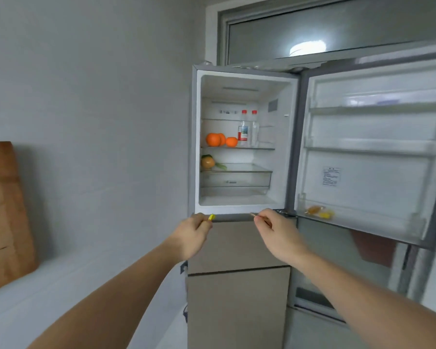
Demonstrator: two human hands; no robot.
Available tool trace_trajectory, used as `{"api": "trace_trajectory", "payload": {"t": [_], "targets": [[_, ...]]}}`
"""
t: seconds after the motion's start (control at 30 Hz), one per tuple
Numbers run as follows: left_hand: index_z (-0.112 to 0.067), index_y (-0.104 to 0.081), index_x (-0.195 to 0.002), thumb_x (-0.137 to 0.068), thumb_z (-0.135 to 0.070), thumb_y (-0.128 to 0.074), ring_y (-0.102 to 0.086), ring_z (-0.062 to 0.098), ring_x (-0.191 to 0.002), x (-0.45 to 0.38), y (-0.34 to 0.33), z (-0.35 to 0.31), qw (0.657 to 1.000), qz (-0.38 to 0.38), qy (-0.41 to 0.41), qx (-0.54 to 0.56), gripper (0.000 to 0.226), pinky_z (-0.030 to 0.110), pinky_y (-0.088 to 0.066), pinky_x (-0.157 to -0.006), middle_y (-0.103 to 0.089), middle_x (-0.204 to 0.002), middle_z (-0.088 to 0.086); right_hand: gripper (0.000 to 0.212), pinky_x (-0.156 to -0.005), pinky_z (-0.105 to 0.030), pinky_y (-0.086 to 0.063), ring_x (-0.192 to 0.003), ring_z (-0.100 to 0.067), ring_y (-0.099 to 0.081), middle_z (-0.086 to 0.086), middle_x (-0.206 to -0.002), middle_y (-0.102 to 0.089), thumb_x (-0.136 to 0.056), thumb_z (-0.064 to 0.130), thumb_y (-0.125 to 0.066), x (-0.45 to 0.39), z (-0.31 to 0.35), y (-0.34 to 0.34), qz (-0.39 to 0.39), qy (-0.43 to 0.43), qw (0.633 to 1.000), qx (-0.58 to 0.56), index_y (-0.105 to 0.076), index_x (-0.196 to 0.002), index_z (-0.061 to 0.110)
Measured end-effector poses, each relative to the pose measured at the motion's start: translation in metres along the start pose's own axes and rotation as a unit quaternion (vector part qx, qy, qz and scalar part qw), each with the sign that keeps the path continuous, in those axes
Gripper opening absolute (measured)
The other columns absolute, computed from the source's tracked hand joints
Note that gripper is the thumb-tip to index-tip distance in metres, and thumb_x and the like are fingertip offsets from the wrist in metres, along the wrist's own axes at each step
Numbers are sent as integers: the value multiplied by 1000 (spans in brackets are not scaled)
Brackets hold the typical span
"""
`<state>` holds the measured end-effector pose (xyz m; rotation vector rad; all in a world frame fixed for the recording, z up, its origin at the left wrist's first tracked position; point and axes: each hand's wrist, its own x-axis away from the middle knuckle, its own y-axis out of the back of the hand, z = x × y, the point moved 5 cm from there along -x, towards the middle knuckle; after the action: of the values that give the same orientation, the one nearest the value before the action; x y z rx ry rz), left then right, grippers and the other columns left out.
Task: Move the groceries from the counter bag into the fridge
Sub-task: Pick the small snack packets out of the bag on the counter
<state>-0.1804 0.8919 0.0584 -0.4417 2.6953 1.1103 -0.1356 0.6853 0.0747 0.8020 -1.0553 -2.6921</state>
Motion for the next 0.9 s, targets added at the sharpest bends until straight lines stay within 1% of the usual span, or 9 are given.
{"api": "trace_trajectory", "payload": {"t": [0.07, 0.23, 0.33, 0.4, 0.47, 0.53, 0.6, 0.73, 0.9], "targets": [[-8, -57, -99, -101, -31, -35, -47, 19, -68, -26, -1, 4, 1000, 12, -24, 7, 31, 30, -39, -64, -58, -82, 9, 26, -60, -31, -40, -66, -18, -55, -2, -73, -61, -100, 37, -41, -16, -3, 1, -26, -14, 1000, 11, -57, -90, 19], [-14, -56, -97, -100, -35, -35, -47, 19, -67, -77, -16, 4, 996, 40, -64, 48, 30, 30, -39, -62, -57, -80, 7, 28, -56, -27, -36, -57, -11, -46, 4, -64, -52, -100, 37, -41, -44, -9, 4, -60, -36, 997, 15, -57, -86, 19], [-15, -56, -96, -100, -36, -36, -48, 19, -67, -106, -32, 0, 993, 51, -90, 57, 29, 30, -39, -62, -59, -81, 7, 33, -60, -26, -39, -70, -21, -56, -8, -80, -63, -101, 37, -38, -61, -21, 6, -78, -51, 996, -4, -61, -92, 15], [-16, -56, -94, -100, -35, -38, -46, 18, -64, -124, -47, -3, 990, 63, -107, 64, 28, 29, -38, -60, -57, -77, 5, 34, -61, -19, -39, -86, -25, -62, -11, -93, -66, -102, 34, -36, -73, -35, 7, -86, -60, 994, -7, -63, -95, 15], [-17, -55, -89, -100, -35, -39, -43, 16, -61, -141, -62, -5, 988, 70, -120, 68, 26, 28, -36, -58, -54, -73, 4, 34, -62, -15, -38, -94, -24, -61, -11, -99, -66, -102, 32, -36, -88, -52, 5, -91, -70, 993, -10, -63, -98, 11], [-20, -54, -85, -100, -36, -40, -41, 15, -59, -159, -76, -7, 986, 78, -133, 62, 26, 26, -35, -55, -53, -70, 3, 32, -62, -17, -38, -89, -22, -61, -9, -96, -66, -102, 31, -37, -106, -72, 4, -90, -74, 993, -12, -62, -98, 11], [-22, -52, -82, -101, -39, -39, -39, 14, -57, -177, -88, -8, 985, 83, -143, 43, 28, 22, -32, -51, -49, -66, 1, 28, -58, -19, -39, -73, -15, -57, -5, -85, -63, -102, 32, -38, -125, -94, 1, -80, -74, 994, -15, -61, -96, 16], [-14, -55, -91, -101, -41, -38, -41, 14, -57, -226, -106, -9, 987, 85, -137, -3, 33, 26, -33, -55, -48, -62, -3, 25, -53, -19, -39, -61, -10, -52, -1, -74, -59, -102, 33, -39, -165, -138, 2, -75, -72, 994, -21, -60, -96, 20], [-20, -59, -90, -101, -35, -41, -44, 4, -53, -280, -143, -32, 987, 70, -143, -1, 25, 12, -32, -49, -47, -57, -9, 25, -48, -17, -30, -50, -6, -43, 4, -62, -50, -102, 31, -40, -196, -196, 17, -81, -82, 993, -27, -59, -91, 18]]}}
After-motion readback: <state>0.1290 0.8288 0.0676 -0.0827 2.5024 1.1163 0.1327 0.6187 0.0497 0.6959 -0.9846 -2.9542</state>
